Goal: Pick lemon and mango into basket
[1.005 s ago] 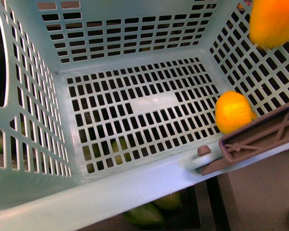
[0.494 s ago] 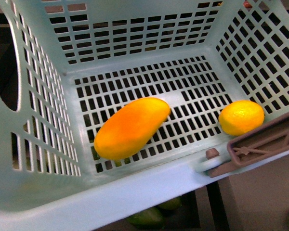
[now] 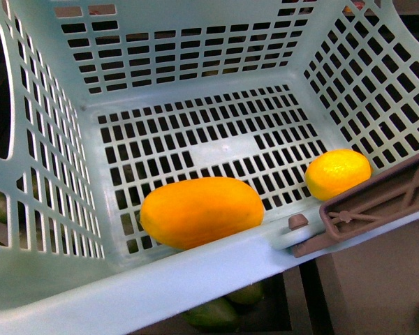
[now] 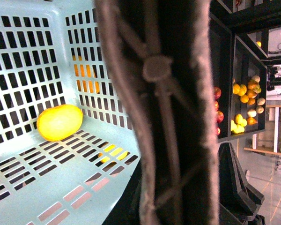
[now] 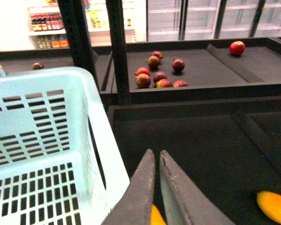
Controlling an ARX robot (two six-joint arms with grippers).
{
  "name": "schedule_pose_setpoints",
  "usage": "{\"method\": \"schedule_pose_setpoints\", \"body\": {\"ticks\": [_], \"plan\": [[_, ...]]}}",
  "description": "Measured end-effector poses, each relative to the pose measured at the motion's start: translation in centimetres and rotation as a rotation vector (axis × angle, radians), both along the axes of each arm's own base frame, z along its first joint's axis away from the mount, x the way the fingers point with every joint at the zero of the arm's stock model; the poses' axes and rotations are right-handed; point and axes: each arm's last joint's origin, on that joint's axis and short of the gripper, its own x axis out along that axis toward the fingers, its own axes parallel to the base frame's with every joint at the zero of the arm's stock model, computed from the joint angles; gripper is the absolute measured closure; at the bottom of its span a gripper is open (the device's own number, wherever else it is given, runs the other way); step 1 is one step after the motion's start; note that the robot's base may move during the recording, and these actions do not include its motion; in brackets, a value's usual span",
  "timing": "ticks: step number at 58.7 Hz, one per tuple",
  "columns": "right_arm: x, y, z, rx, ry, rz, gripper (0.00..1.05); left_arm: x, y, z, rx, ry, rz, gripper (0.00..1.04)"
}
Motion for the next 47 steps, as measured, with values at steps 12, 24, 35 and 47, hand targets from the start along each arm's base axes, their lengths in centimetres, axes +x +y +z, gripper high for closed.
{"method": "schedule_pose_setpoints", "body": {"ticks": [12, 24, 35, 47], "plan": [[-1.5, 0.0, -1.4, 0.000, -0.001, 0.003, 1.03, 0.0, 0.0, 0.0, -0.001, 0.001, -0.003, 0.99], [-3.0, 0.0, -2.6, -0.001, -0.002, 0.003, 1.03, 0.0, 0.0, 0.0, 0.002, -0.002, 0.002, 0.99], [-3.9, 0.0, -3.1, 0.000, -0.003, 0.003, 1.03, 0.0, 0.0, 0.0, 0.001, -0.001, -0.002, 0.99], [-4.6, 0.0, -3.6, 0.000, -0.001, 0.003, 1.03, 0.0, 0.0, 0.0, 0.001, -0.001, -0.002, 0.99]]}}
